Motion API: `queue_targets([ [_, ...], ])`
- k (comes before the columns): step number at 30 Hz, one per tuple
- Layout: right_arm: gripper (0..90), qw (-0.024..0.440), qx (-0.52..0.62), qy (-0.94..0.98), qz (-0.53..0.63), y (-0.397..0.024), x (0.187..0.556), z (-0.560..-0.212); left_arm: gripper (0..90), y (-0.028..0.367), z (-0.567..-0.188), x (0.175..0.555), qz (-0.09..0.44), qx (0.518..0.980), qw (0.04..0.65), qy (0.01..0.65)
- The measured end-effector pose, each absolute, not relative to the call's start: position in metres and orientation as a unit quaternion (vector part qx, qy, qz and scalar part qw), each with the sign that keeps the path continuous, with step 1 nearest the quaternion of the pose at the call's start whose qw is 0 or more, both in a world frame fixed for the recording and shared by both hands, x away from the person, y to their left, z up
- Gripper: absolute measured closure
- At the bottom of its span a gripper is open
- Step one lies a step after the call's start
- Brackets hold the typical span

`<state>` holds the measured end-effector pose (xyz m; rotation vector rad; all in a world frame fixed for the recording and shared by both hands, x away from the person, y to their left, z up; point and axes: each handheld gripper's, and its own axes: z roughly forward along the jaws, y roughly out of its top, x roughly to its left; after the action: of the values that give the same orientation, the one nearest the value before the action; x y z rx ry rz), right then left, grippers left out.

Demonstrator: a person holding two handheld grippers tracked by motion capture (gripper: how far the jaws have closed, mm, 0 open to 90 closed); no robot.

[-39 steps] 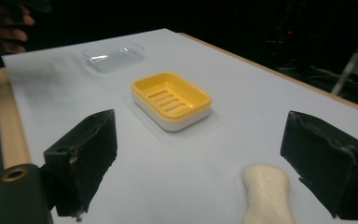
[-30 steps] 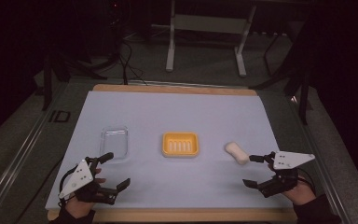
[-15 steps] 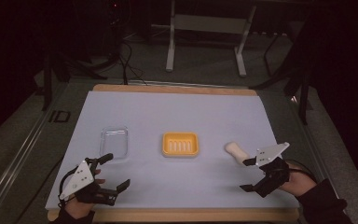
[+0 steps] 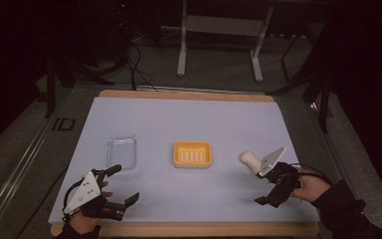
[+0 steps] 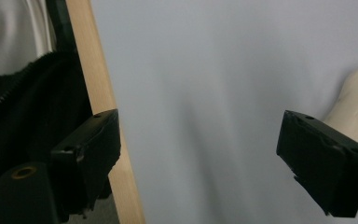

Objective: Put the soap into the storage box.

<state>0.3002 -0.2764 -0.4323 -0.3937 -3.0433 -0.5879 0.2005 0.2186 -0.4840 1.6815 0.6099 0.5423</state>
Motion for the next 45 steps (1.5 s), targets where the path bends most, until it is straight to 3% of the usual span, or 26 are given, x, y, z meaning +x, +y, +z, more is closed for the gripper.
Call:
queue_targets([
  [30, 14.2, 0.088, -0.149, -0.984, 0.045, -0.252, 0.309, -0.456, 1.1, 0.217, -0.484, 0.2, 0.225, 0.731, 0.59, 0.258],
  [38, 14.0, 0.099, -0.123, -0.987, 0.028, -0.241, 0.31, -0.454, 1.1, 0.217, -0.484, 0.199, 0.226, 0.732, 0.589, 0.258],
  [45, 14.0, 0.08, -0.13, -0.988, 0.004, -0.235, 0.321, -0.438, 1.1, 0.216, -0.484, 0.2, 0.223, 0.733, 0.588, 0.259],
])
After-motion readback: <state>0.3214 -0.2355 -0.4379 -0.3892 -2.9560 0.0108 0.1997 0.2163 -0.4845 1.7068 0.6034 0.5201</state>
